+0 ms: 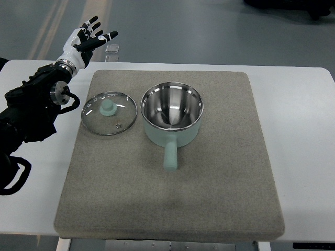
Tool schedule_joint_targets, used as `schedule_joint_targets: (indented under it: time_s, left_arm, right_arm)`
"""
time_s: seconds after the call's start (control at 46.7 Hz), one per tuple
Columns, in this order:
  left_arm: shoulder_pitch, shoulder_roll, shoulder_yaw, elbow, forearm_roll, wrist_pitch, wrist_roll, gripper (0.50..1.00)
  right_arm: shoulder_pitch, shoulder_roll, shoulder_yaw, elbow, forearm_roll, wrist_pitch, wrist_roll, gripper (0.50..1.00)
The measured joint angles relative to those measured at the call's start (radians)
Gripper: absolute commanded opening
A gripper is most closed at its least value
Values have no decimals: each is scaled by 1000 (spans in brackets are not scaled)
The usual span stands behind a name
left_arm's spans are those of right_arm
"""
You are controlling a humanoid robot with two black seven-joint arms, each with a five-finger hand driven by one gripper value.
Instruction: Place lid left of pot with left hand
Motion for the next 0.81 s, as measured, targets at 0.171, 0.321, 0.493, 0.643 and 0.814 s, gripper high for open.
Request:
schedule_joint_targets:
  time_s: [0.171,0.321,0.493,0.643,0.814]
  left_arm:
    - [17,1,-1,7,3,-16,-35,990]
    - [30,2,-26,7,0,-18,-41,992]
    - [32,0,-42,5,0,-15,-41,992]
    - [32,-1,-42,4,1,-12,-41,992]
    - [32,-3,-41,1,1,-11,-41,992]
  right_arm:
    - [0,0,0,0,0,0,0,923]
    - [0,0,0,0,0,0,0,921]
    - [0,0,0,0,0,0,0,921]
    - [0,0,6,0,0,3,0,921]
    - [0,0,9,0,2,4,0,921]
